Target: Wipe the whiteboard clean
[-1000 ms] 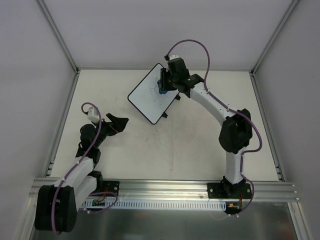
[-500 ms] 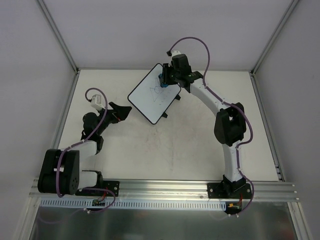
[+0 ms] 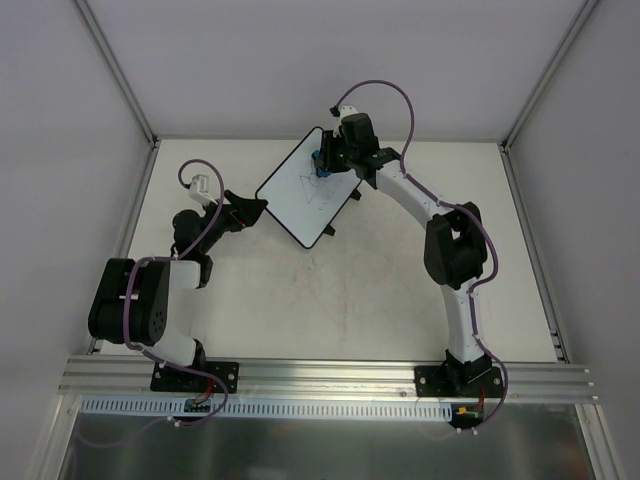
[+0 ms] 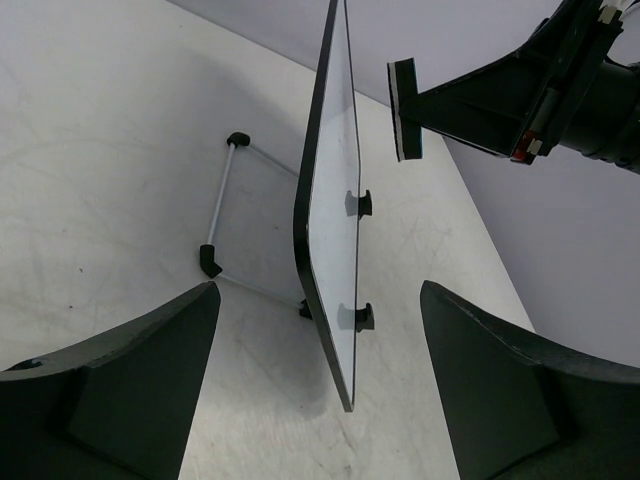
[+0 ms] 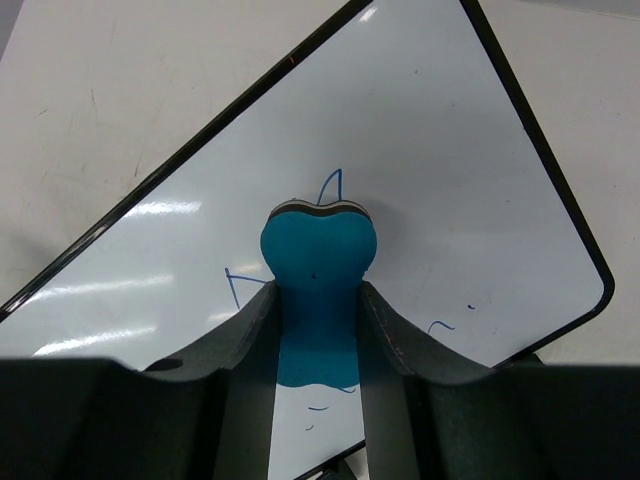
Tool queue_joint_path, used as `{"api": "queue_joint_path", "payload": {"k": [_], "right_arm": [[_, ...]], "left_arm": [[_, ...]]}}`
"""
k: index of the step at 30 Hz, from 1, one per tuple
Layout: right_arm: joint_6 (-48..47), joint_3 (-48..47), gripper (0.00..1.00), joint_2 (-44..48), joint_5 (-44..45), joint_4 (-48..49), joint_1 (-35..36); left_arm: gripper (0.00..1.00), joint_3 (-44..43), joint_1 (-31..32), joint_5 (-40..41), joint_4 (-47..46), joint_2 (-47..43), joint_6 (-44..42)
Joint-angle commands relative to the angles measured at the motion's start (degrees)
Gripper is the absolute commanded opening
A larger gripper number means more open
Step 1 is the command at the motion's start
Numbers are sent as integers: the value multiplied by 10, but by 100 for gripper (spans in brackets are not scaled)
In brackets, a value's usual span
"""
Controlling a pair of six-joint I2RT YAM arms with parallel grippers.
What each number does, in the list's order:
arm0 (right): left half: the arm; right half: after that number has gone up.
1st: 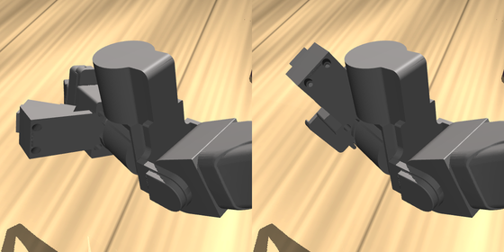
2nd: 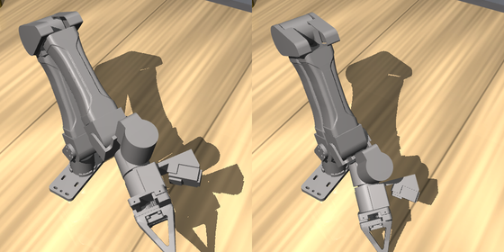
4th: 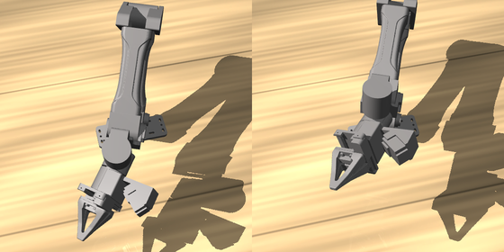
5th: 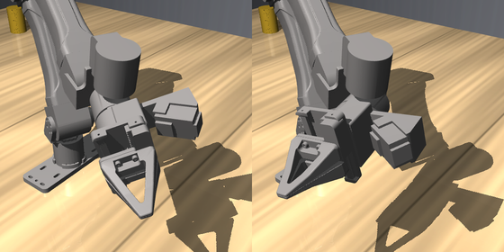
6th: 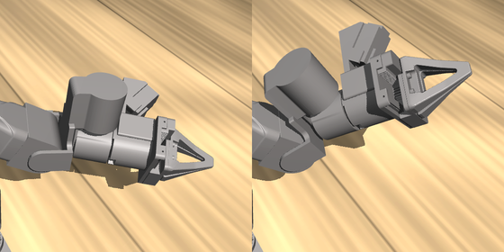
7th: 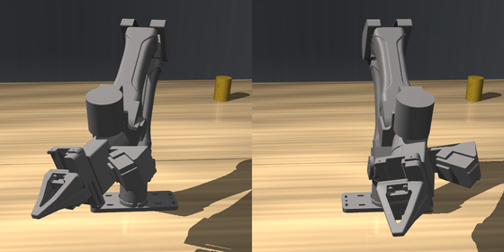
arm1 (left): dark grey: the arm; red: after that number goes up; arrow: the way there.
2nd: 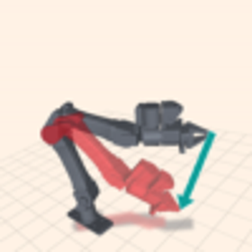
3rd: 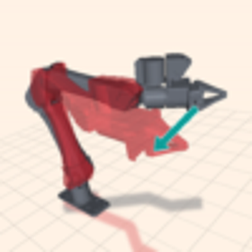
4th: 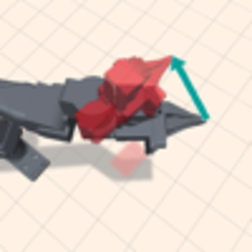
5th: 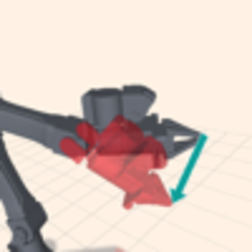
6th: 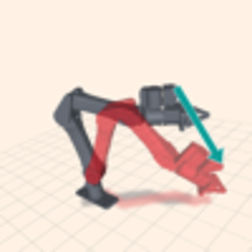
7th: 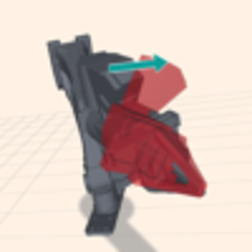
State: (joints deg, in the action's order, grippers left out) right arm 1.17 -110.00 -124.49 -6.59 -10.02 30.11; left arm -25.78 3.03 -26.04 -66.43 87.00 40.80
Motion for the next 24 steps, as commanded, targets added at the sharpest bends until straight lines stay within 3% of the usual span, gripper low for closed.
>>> {"api": "queue_joint_path", "payload": {"k": [1,21,24], "right_arm": [[9,-8,0,9,-13,47,-2],[15,5,0,-7,-11,90,9],[16,1,0,-10,-4,90,12]], "left_arm": [[82,-34,11,-9,-60,19,-4],[63,-99,30,-7,-70,110,0],[56,-104,32,-9,-81,120,4]]}}
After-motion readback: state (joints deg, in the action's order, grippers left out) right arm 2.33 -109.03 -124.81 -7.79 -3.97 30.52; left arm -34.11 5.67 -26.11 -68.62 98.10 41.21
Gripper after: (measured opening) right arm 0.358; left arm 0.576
